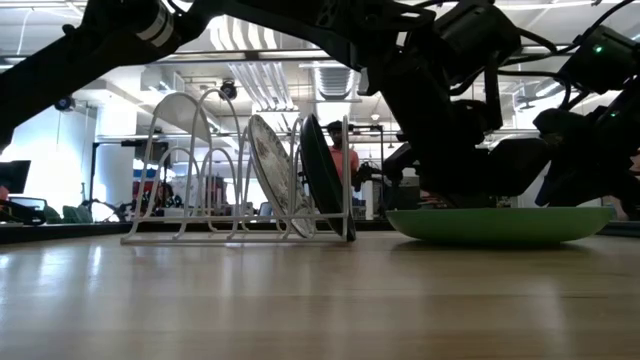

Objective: Sort dishes
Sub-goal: Put the yellow plate in the dish rack

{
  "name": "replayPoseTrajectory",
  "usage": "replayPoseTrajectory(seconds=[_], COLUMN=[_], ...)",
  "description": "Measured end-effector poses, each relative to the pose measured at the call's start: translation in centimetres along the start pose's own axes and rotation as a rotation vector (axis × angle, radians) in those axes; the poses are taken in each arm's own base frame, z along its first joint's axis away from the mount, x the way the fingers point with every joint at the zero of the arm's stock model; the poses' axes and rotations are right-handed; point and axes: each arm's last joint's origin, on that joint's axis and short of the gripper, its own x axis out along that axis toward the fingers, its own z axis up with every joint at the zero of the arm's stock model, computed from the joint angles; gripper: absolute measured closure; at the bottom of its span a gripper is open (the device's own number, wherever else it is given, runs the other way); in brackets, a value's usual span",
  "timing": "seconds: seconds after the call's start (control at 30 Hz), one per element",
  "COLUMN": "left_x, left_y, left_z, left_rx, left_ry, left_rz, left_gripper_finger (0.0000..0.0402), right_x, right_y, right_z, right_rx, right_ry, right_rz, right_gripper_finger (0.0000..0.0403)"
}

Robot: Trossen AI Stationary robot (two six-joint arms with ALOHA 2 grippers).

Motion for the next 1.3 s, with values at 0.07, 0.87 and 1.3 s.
replayPoseTrajectory(seconds=[0.07, 0.87, 1.3], left_x=[0.05, 0.26, -0.22], left_y=[0.05, 0.27, 0.55], left_z=[0.1, 0.71, 0.21], left_rx=[0.002, -0.011, 0.034], left_ry=[-0.006, -0.046, 0.04], left_rz=[-0.004, -0.034, -0.009], left_gripper_finger=[0.0401, 0.0401, 0.0401], right_x=[0.03, 0.23, 0.23], right_y=[0.0, 0.44, 0.39], right_z=[0.0, 0.44, 0.49], right_rx=[-0.005, -0.04, -0.044], right_ry=[0.002, -0.028, -0.044], right_rz=[-0.002, 0.011, -0.006], right_gripper_finger=[0.0299, 0.0398, 0.0401])
